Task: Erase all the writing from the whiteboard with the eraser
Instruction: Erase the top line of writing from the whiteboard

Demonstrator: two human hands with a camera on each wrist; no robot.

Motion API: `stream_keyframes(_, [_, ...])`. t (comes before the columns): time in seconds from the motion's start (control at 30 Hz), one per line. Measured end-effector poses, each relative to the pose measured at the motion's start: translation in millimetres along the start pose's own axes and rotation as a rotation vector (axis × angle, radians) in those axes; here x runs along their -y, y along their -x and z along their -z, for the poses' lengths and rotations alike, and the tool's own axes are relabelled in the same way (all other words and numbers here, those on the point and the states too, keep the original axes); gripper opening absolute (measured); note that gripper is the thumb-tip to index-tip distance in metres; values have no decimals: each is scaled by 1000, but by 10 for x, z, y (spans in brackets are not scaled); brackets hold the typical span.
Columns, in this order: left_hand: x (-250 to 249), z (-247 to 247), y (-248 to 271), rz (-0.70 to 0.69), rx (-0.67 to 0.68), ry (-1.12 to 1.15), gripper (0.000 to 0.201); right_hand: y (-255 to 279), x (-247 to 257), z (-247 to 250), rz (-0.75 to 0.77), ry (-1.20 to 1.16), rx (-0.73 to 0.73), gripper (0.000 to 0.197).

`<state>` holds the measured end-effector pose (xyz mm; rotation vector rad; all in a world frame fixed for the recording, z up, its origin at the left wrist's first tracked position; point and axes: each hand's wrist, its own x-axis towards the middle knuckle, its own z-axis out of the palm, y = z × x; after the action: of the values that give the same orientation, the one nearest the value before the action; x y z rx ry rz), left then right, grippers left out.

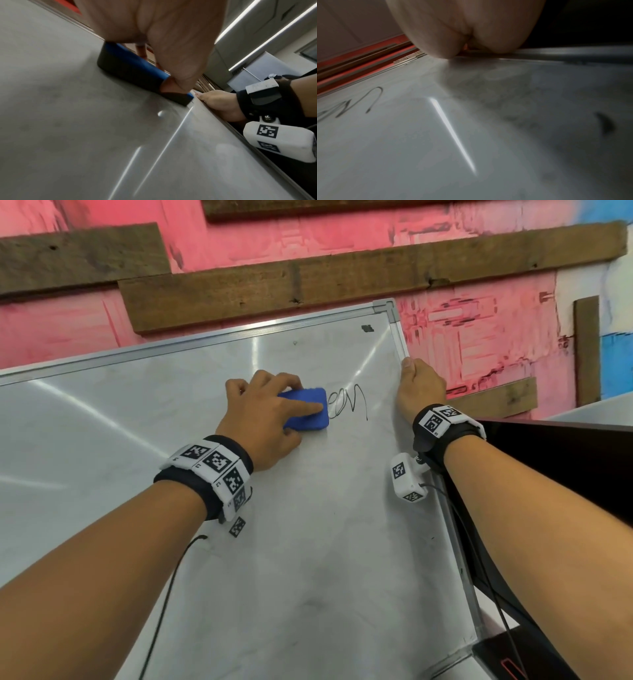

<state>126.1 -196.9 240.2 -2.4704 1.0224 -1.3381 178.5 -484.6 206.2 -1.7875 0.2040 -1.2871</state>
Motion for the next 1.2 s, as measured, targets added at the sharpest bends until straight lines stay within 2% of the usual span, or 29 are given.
stream_keyframes(0.1, [80, 55, -24, -55, 43, -46, 50, -1, 5, 4, 6, -24, -1, 39])
stream_keyframes(0.23, [-16, 25, -42, 122, -17, -46, 57, 0, 11, 17, 16, 0, 2, 42])
stream_keyframes(0.3, [-106, -16, -42, 159, -7, -41, 59, -6, 2, 11, 17, 13, 5, 41])
stream_keyframes(0.47, [-94, -9, -69, -46, 72, -18, 54, -7, -7, -2, 22, -6, -5, 45])
stream_keyframes(0.53, [-59, 44, -106, -70, 100, -5, 54, -12, -15, -2, 21, -3, -2, 45])
stream_keyframes(0.6, [-73, 61, -123, -36, 88, -4, 52, -14, -19, 4, 18, 2, 4, 44])
stream_keyframes(0.7, [-147, 24, -106, 131, 39, -8, 54, -23, -11, -3, 14, -4, 8, 40])
stream_keyframes(0.77, [-193, -7, -98, 171, 43, -23, 57, -21, -10, 3, 11, 6, 20, 38])
stream_keyframes(1.03, [-104, 129, -148, -68, 229, -85, 55, -7, 4, 3, 1, -15, 5, 39])
stream_keyframes(1.2, [-132, 61, -117, 51, 112, -47, 59, -4, 0, 12, 19, 0, -5, 39])
